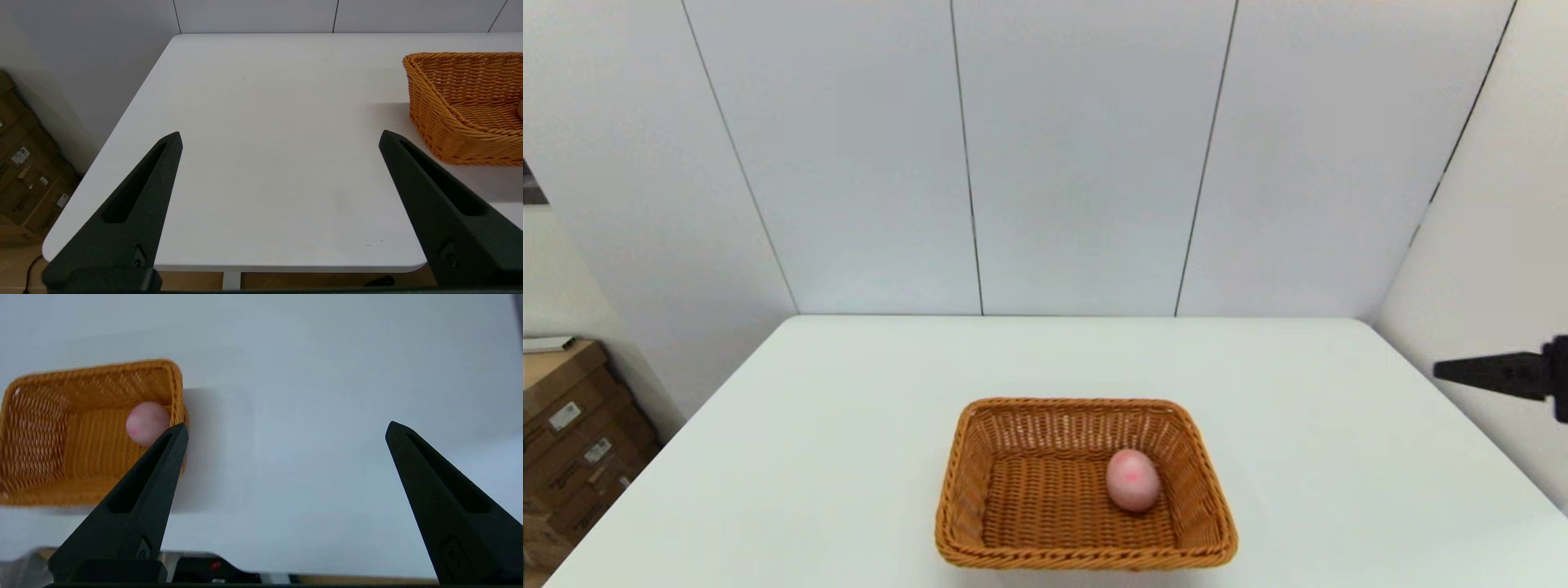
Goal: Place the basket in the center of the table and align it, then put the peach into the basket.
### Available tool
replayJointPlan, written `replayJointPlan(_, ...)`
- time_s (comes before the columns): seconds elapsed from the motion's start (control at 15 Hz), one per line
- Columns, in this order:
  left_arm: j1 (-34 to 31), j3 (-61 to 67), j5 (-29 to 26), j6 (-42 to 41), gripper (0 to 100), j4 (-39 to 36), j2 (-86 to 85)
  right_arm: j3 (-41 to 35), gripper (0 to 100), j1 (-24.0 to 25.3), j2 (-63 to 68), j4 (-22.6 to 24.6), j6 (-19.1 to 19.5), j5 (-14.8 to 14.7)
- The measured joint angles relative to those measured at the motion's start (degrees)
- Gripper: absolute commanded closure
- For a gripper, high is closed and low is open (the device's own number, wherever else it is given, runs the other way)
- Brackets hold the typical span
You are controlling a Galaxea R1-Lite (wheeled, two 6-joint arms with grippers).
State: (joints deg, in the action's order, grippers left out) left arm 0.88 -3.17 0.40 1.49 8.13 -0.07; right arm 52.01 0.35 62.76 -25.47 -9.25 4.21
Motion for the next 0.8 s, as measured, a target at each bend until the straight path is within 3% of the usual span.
replayJointPlan(0.33, 0.0, 0.01, 0.01, -0.01, 0, -0.01, 0.0, -20.75, 0, -1.65, -29.22, 2.45, 4.05, -2.52)
replayJointPlan(0.47, 0.0, 0.01, 0.01, -0.01, 0, -0.01, 0.0, -29.99, 0, -2.47, -38.47, 6.81, 6.14, -3.28)
replayJointPlan(0.67, 0.0, 0.01, 0.01, 0.0, 0, 0.0, 0.0, -38.92, 0, -1.61, -47.35, 17.15, 8.24, -5.85)
replayJointPlan(0.8, 0.0, 0.01, 0.01, -0.01, 0, 0.0, 0.0, -42.08, 0, -0.57, -52.4, 17.12, 9.46, -6.38)
